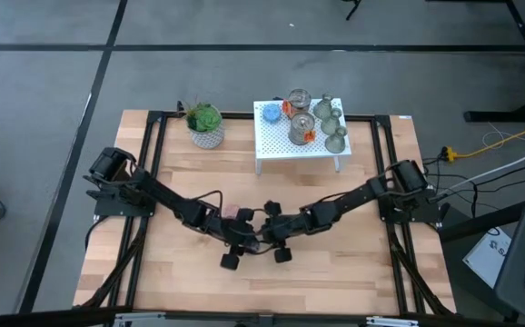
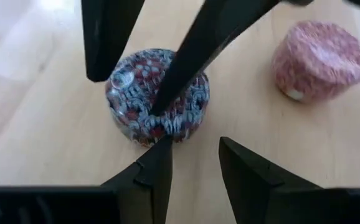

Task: Pick & Place candle stick holders
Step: Adjust the scented candles on the table, then put the pink scented candle on the shelf aligned with the blue scented candle

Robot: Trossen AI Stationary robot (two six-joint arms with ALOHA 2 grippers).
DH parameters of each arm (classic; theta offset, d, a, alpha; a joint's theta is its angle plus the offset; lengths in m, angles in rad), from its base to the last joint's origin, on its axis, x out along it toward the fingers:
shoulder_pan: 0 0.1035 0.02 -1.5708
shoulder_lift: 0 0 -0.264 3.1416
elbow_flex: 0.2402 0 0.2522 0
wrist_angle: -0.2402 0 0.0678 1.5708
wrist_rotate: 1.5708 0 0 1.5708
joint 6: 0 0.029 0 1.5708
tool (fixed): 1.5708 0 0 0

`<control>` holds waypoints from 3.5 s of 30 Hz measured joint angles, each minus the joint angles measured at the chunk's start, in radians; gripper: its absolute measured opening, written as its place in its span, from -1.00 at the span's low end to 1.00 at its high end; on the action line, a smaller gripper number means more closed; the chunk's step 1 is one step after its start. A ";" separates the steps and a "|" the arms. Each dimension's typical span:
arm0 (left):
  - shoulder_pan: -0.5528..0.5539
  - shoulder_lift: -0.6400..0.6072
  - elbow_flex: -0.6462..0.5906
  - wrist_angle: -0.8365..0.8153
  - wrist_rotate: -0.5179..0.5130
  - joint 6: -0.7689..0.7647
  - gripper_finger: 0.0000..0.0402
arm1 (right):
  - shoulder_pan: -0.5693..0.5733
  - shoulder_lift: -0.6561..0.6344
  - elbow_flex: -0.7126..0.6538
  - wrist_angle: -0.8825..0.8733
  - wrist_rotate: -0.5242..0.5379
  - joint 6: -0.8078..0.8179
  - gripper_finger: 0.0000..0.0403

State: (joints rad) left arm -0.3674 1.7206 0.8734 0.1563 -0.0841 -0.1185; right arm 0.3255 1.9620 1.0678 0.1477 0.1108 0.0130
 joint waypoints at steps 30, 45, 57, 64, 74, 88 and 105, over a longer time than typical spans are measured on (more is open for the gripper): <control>-0.014 -0.010 -0.002 -0.111 -0.037 -0.089 -0.42 | -0.020 -0.860 -0.290 -0.423 -0.369 -0.139 -0.33; 0.031 -0.214 -0.001 -0.233 -0.147 -0.088 -0.42 | -0.021 -1.289 -0.662 -0.270 -0.313 -0.080 -0.33; 0.076 -0.271 -0.001 -0.250 -0.240 -0.087 -0.42 | -0.025 -1.525 -0.806 -0.278 -0.216 -0.099 -0.33; 0.104 -0.271 -0.001 -0.250 -0.239 -0.086 -0.42 | -0.025 -1.632 -0.874 -0.278 -0.215 -0.103 -0.33; 0.122 -0.271 -0.001 -0.251 -0.237 -0.087 -0.41 | -0.025 -1.767 -0.964 -0.278 -0.216 -0.111 -0.33; 0.122 -0.270 -0.001 -0.280 -0.278 -0.131 -0.40 | -0.025 -1.860 -1.009 -0.272 -0.141 -0.177 -0.33; 0.121 -0.270 -0.001 -0.335 -0.282 -0.160 -0.40 | -0.061 -1.879 -1.059 -0.128 -0.046 -0.260 -0.33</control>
State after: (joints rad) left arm -0.2464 1.4506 0.8726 -0.1787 -0.3657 -0.2788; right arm 0.2643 0.0832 0.0086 0.0193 0.0647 -0.2474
